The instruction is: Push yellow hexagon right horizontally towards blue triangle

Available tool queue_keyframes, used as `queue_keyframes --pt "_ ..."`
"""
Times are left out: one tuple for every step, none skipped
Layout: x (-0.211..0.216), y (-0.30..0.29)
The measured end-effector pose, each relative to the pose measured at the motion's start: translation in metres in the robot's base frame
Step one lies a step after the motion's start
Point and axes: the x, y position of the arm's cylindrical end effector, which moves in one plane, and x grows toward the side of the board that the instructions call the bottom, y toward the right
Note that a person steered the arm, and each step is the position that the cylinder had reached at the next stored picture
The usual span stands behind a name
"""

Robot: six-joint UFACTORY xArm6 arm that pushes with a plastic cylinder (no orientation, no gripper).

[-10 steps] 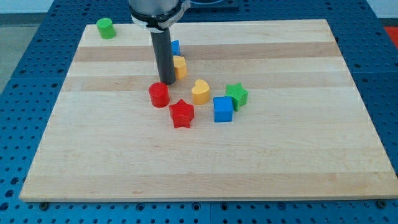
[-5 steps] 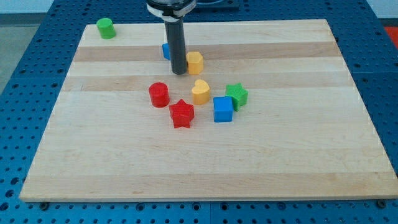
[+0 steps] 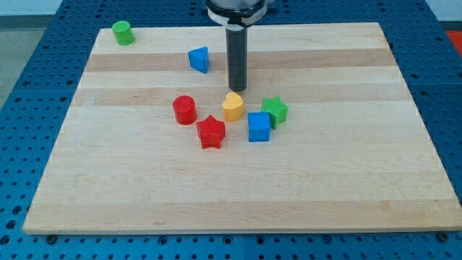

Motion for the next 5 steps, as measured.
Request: queue_keyframes --pt "-0.006 0.001" --pt "-0.014 0.001" --pt "-0.021 0.001" --pt "-0.029 0.001" --pt "-0.04 0.001"
